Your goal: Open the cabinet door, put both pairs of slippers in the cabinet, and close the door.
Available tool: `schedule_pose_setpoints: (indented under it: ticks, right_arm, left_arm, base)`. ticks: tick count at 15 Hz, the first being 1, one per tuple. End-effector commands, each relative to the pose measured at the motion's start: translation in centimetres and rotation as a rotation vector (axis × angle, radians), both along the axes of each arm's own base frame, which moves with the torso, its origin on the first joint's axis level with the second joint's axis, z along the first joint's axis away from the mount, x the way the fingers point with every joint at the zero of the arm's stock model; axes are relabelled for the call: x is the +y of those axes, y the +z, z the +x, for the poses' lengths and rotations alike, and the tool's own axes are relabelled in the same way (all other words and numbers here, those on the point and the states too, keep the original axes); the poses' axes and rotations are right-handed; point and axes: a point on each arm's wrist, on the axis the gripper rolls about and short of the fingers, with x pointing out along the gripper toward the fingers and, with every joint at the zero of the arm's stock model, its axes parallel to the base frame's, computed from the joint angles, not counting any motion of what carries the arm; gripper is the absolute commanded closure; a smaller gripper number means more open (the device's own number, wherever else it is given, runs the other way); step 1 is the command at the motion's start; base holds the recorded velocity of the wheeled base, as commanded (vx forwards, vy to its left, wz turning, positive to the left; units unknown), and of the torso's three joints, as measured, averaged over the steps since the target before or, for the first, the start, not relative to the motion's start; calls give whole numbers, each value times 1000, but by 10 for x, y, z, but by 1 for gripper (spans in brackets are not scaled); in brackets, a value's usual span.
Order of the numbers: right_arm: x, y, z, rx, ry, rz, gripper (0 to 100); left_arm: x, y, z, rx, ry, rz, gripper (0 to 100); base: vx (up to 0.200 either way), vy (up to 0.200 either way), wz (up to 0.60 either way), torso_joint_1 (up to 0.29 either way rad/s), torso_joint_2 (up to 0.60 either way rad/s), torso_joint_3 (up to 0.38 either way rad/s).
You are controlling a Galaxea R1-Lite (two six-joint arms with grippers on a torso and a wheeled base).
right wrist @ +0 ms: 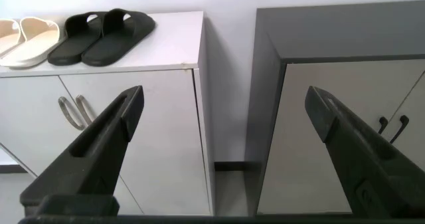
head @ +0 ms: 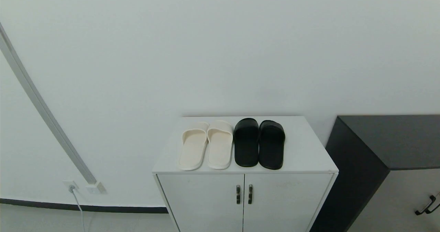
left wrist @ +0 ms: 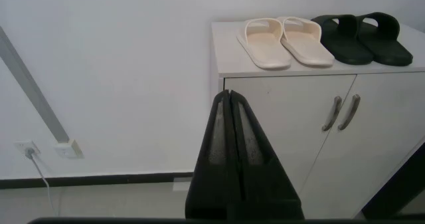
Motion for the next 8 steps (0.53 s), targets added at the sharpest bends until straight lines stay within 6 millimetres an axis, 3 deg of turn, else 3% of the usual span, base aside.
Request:
schedule_pose_setpoints:
  ticks: [1, 7, 8]
  right_arm:
    - [0, 0, 0, -1, 0, 1, 0]
    - [0, 1, 1, 18, -5, 10, 0]
    - [0, 31, -3, -65, -11, 54, 0]
  left_arm:
    - [0, 0, 0, 0, 0, 1, 100]
    - [0, 0, 0, 0, 0, 1, 100]
    - [0, 0, 0, 0, 0, 1, 100]
  base:
    - [0, 0, 0, 0, 0, 0]
    - [0, 0, 0, 0, 0, 0]
    - [0, 0, 0, 0, 0, 0]
